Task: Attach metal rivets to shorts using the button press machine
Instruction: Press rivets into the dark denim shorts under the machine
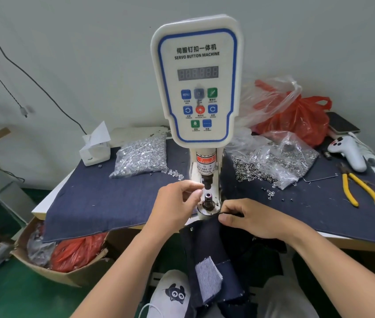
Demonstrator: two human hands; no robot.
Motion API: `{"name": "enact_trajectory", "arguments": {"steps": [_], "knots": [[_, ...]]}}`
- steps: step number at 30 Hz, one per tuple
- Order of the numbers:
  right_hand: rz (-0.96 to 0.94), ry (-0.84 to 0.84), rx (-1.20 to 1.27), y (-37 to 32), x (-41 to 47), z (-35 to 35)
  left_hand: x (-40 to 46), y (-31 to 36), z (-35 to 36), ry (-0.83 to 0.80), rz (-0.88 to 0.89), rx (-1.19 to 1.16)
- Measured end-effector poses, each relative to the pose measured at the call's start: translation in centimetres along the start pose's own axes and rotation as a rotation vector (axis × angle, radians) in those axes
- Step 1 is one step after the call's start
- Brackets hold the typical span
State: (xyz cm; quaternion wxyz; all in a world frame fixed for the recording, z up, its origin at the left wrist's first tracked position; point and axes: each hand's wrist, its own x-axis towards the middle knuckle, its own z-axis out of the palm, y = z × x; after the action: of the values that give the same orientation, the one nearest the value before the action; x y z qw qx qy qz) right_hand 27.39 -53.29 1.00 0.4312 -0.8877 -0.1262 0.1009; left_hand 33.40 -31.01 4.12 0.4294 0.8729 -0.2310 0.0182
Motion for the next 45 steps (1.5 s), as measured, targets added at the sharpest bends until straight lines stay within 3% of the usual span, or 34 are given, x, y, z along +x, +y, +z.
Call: {"name": "enact_trajectory", "arguments": {"steps": [3, 7, 10, 17, 20, 22, 26, 35, 45], "knots": [[0.012, -0.029, 0.057, -0.4, -0.5, -0.4, -2.8, -0.8, 0.2, 0.024, 0.014, -0.095], [-0.030, -0.058, 0.054, -1.3, -1.4, -1.1, -5.8, -1.7, 0.3, -0.230, 0.121, -0.011], [-0.096, -0.040, 0.046, -2.4, -2.1, -1.3, -5.9, -1.9, -0.3, -0.320, 0.161, 0.078], [-0.136, -0.028, 0.208, -3.9, -3.5, -2.0, -5.7, -1.0, -1.3, -0.482, 0.029, -0.372], [-0.149, -0.019, 0.279, -4.1, -3.8, -2.0, -5.0, -1.2, -1.2, -0.526, 0.060, -0.085], [-0.110, -0.047, 0.289, -3.7, -3.8, -1.8, -4.5, -1.6, -1.4, -0.513, 0.060, -0.028], [0.011, -0.005, 0.241, -2.9, -3.1, -1.3, -3.8, -2.1, -1.5, -0.457, 0.018, -0.267], [0.137, 0.184, 0.312, -2.4, -0.3, -1.4, -1.0, -2.6, 0.7, -0.217, -0.216, -0.510], [0.163, 0.206, 0.390, -1.7, 1.0, -1.4, 0.1, -4.2, 1.9, -0.195, -0.298, -0.633]]}}
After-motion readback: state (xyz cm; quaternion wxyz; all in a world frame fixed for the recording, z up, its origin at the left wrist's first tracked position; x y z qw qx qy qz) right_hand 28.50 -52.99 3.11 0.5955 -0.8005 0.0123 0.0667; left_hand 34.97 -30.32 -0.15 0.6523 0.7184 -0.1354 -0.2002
